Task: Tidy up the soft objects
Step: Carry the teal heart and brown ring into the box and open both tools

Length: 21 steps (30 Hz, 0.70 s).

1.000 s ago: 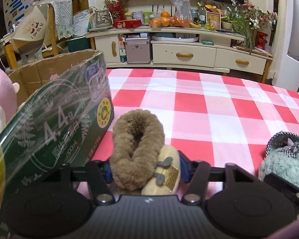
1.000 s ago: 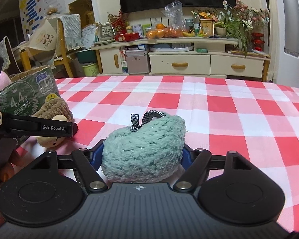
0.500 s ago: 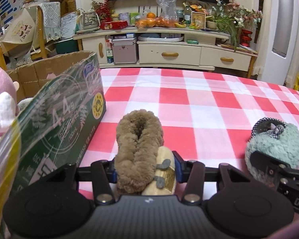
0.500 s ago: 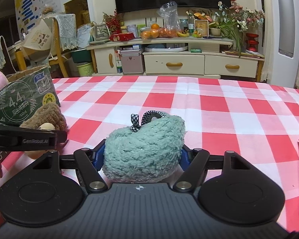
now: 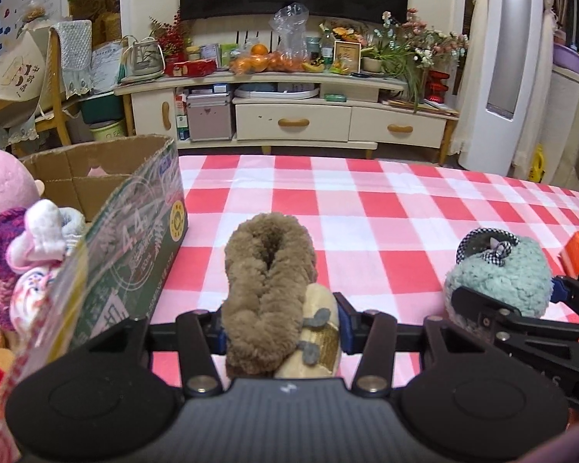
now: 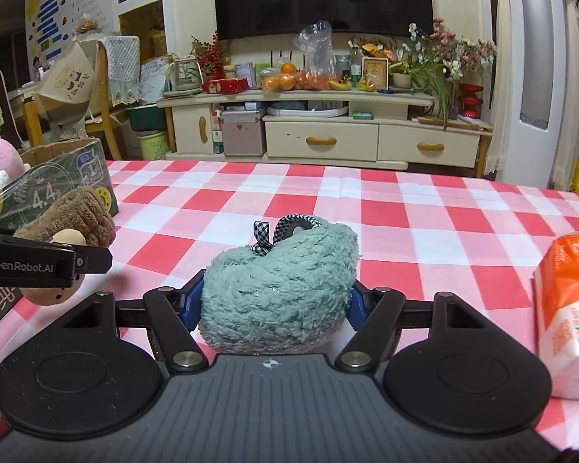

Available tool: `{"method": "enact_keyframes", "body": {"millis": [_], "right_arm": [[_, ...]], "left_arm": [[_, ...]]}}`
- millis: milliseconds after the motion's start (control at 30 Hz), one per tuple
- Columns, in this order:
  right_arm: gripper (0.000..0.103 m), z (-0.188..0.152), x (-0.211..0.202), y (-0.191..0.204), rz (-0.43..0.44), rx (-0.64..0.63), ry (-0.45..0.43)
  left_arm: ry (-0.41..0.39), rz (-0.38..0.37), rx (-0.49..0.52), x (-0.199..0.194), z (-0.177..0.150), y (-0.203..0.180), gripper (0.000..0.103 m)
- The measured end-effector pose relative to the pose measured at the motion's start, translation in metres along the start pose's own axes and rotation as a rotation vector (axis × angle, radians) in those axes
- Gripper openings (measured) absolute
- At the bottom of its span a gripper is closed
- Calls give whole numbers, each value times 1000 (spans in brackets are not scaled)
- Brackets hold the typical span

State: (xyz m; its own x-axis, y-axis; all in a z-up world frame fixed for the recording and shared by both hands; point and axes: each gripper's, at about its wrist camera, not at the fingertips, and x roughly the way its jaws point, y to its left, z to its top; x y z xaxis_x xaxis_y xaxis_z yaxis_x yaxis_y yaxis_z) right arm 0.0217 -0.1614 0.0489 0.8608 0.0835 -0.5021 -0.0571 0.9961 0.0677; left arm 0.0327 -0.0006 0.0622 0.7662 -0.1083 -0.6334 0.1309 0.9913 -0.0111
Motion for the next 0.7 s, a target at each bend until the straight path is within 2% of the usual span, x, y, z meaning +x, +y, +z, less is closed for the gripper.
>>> {"method": "enact_keyframes", "body": {"millis": [467, 700], "right_arm": [[85, -9, -47, 10, -43, 91, 20], [85, -11, -66, 25, -47, 71, 24]], "left_arm": [[-67, -28, 27, -46, 8, 9, 48], [-107, -20, 33, -63, 10, 20, 49]]}}
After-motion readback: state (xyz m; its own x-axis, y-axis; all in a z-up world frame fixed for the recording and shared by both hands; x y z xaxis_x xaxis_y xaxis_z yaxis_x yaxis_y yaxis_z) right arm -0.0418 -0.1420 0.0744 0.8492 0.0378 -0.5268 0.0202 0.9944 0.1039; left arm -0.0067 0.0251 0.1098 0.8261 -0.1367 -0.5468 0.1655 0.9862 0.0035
